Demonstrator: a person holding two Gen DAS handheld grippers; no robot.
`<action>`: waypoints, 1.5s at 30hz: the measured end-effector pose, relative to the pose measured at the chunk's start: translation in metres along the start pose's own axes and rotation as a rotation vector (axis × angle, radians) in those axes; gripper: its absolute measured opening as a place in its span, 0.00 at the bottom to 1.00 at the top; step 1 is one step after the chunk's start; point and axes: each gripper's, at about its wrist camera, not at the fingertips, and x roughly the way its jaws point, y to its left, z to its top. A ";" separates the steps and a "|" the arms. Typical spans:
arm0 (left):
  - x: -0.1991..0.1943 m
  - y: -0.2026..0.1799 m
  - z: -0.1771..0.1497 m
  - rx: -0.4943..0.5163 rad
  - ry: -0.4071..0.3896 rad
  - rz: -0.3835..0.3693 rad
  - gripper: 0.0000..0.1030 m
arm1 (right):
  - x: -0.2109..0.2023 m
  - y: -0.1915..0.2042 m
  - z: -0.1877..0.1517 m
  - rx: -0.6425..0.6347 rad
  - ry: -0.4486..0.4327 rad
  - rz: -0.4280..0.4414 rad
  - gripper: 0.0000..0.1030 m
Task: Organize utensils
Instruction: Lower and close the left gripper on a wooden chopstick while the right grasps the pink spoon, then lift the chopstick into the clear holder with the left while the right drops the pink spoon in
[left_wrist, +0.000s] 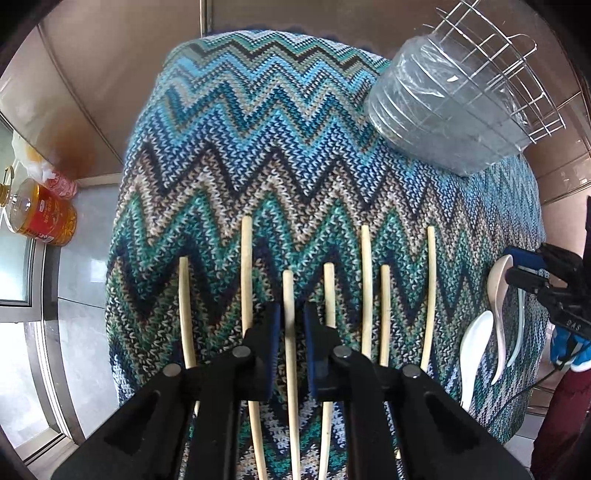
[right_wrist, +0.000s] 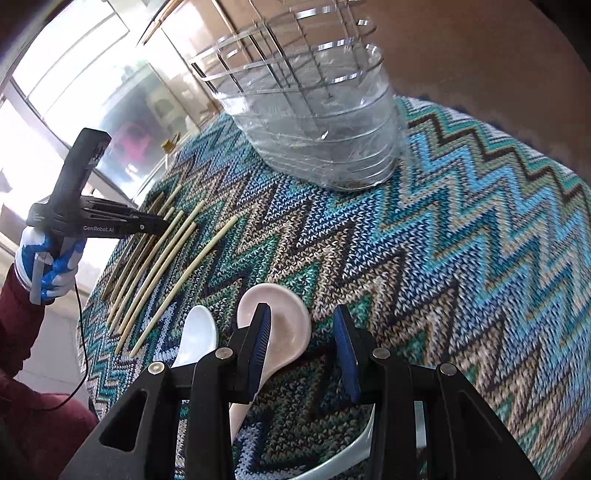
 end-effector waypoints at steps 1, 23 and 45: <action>0.001 -0.003 0.002 0.000 0.001 0.002 0.10 | 0.004 -0.001 0.001 -0.003 0.012 0.007 0.25; -0.112 -0.026 -0.044 0.036 -0.382 0.009 0.04 | -0.111 0.063 -0.042 -0.095 -0.240 -0.213 0.06; -0.209 -0.088 0.084 -0.199 -1.221 -0.059 0.04 | -0.142 0.081 0.091 -0.031 -0.934 -0.684 0.06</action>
